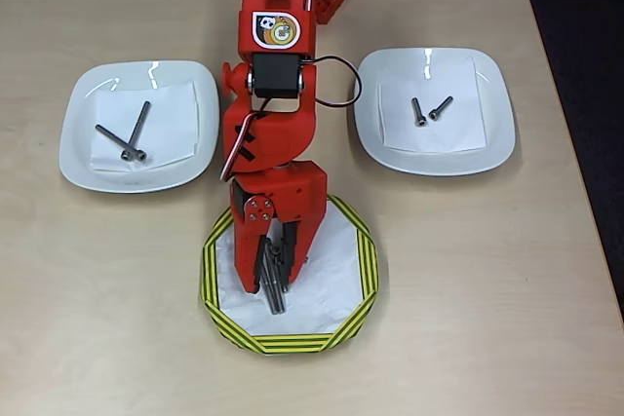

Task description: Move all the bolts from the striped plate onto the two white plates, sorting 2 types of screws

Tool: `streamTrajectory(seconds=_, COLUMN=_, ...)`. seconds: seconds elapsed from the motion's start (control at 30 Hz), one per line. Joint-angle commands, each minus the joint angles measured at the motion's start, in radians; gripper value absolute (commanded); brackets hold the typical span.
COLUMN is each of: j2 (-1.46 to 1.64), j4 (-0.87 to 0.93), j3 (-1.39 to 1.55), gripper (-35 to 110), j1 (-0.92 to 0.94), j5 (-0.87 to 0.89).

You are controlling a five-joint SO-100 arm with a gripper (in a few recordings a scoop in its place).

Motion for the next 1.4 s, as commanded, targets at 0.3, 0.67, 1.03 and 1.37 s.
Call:
streamTrajectory(seconds=0.3, j2=-0.034, j4=-0.109, j3=-0.012, gripper=9, j1=-0.043, j5=0.152)
streamTrajectory(seconds=0.67, j2=-0.061, j4=-0.091, j3=-0.069, gripper=5, j1=-0.049, j5=0.198)
streamTrajectory(seconds=1.03, j2=-0.098, j4=-0.097, j3=-0.089, gripper=2, j1=-0.041, j5=0.207)
streamTrajectory(seconds=1.37, j2=-0.008, j4=0.081, j3=-0.115, gripper=15, j1=0.023, j5=0.054)
